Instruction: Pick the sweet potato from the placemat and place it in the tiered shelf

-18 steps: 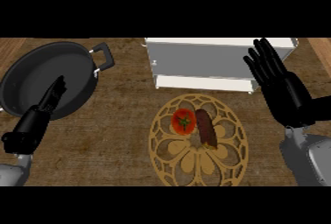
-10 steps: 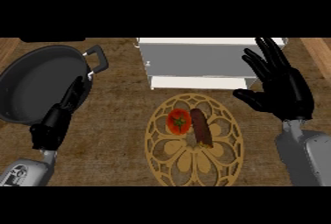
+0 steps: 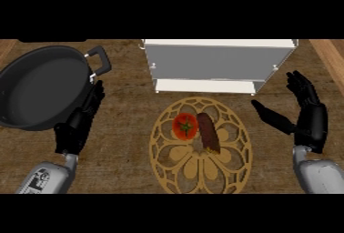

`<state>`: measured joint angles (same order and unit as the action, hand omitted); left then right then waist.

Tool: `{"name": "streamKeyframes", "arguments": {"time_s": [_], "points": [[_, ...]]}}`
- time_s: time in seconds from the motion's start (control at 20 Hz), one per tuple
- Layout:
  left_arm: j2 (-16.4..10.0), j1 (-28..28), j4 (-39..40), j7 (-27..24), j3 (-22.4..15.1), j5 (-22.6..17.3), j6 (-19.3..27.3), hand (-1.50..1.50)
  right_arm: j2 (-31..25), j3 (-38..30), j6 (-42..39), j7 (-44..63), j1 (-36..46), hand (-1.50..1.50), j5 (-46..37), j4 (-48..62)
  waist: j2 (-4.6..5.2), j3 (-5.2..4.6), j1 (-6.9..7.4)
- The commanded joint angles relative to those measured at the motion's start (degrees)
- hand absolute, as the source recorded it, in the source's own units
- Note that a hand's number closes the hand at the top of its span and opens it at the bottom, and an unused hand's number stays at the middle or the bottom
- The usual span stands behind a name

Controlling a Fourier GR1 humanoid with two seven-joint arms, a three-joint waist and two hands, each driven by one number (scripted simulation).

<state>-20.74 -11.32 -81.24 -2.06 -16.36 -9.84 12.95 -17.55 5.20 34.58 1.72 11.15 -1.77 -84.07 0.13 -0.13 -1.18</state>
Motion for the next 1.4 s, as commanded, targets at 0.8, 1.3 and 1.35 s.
{"name": "streamKeyframes", "arguments": {"time_s": [0.8, 1.3, 1.35], "points": [[3.0, 0.6, -1.4, 2.6, -0.2, 3.5, -1.2, 0.00, -14.0, 15.8, -23.4, 42.9, 7.2, -1.50, -11.0, -24.4, -0.44, -0.04, 1.56], [3.5, -1.4, 1.4, 2.1, 2.0, 3.0, -2.7, 0.00, -16.8, 24.3, -44.1, 69.5, 20.4, -1.50, -9.2, -28.6, -0.30, -0.02, 1.36], [5.1, -1.3, 1.5, 1.8, 0.6, 5.2, -1.1, 0.00, -13.7, 23.8, -43.6, 68.7, 23.1, -1.50, -10.2, -23.9, -0.14, 0.04, 1.71]]}}
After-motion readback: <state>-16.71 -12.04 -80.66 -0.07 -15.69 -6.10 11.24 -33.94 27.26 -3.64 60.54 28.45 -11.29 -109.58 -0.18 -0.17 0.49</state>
